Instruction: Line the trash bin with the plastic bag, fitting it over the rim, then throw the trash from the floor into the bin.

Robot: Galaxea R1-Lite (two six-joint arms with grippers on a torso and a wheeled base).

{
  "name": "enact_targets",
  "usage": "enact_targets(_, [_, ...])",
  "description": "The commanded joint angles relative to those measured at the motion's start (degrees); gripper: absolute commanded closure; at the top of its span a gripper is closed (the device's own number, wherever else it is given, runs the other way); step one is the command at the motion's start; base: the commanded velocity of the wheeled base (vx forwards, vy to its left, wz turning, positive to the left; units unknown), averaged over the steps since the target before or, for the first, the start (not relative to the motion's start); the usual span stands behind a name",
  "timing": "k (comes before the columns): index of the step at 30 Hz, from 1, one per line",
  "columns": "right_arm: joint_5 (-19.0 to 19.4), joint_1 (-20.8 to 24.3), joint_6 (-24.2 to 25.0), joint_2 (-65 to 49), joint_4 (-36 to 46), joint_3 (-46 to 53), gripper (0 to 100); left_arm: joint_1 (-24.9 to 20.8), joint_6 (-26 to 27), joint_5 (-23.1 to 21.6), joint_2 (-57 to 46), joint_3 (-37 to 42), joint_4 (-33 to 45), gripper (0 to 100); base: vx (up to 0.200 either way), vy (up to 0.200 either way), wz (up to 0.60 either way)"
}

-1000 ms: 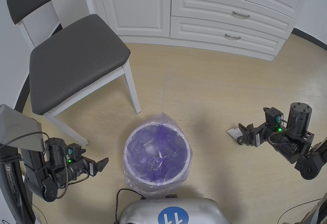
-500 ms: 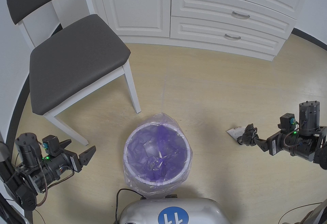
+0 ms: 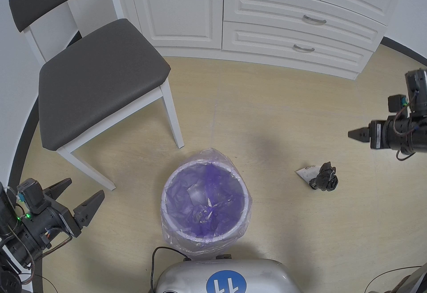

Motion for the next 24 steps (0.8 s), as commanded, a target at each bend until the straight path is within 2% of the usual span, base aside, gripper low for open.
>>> enact_targets(1, [3.8, -3.1, 4.2, 3.3, 3.4, -7.8, 0, -1.1, -0.3, 0.3, -9.1, -2.0, 2.9, 0, 0.000, 0.000, 0.00])
enact_targets(7, [5.9, -7.9, 4.4, 10.4, 3.2, -11.2, 0, -1.2, -0.1, 0.3, -5.3, -1.2, 4.4, 0, 0.000, 0.000, 0.00])
enact_targets(14, [6.9, -8.8, 4.5, 14.1, 3.2, -14.0, 0, -1.3, 0.2, 0.3, -4.9, -1.3, 4.3, 0, 0.000, 0.000, 0.00])
enact_targets(20, [5.9, -8.7, 4.0, 17.3, 2.6, -12.8, 0, -1.3, 0.3, 0.6, -3.4, -1.3, 4.2, 0, 0.000, 0.000, 0.00])
enact_targets(24, [5.9, -8.8, 3.6, 18.3, -4.9, -8.4, 0, -1.6, 0.4, 1.0, -2.6, -1.2, 4.1, 0, 0.000, 0.000, 0.00])
